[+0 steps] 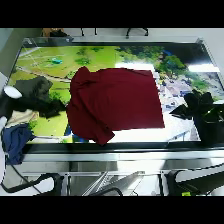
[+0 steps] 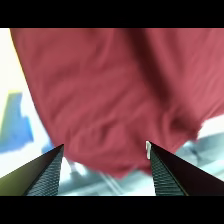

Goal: Fold the shirts.

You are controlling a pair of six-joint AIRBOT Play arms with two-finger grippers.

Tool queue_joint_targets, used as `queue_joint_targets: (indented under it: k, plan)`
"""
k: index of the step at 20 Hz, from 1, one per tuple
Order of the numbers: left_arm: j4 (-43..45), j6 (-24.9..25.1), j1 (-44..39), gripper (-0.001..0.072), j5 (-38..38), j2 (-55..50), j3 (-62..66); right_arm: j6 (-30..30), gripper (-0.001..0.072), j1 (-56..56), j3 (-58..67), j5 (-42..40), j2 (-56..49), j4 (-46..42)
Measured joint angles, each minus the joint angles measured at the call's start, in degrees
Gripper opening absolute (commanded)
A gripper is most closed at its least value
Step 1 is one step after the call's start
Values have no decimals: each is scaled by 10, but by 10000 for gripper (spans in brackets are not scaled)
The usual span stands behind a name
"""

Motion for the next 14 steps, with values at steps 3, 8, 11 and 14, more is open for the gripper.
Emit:
queue_joint_targets:
  k: [3,8,11,14]
  plan:
    - [0,-1,10,576,42,39,-105,6,318,-3,-16,3,4,-3]
    - [-5,6,-7,576,128,24,-172,10,319,-4,-24,5,5,1]
    - [-22,7,-46,565,155,-21,-146,10,321,-4,-28,12,5,6]
    - [-22,9,-83,227,178,-73,-96,10,324,-1,-36,21,4,11]
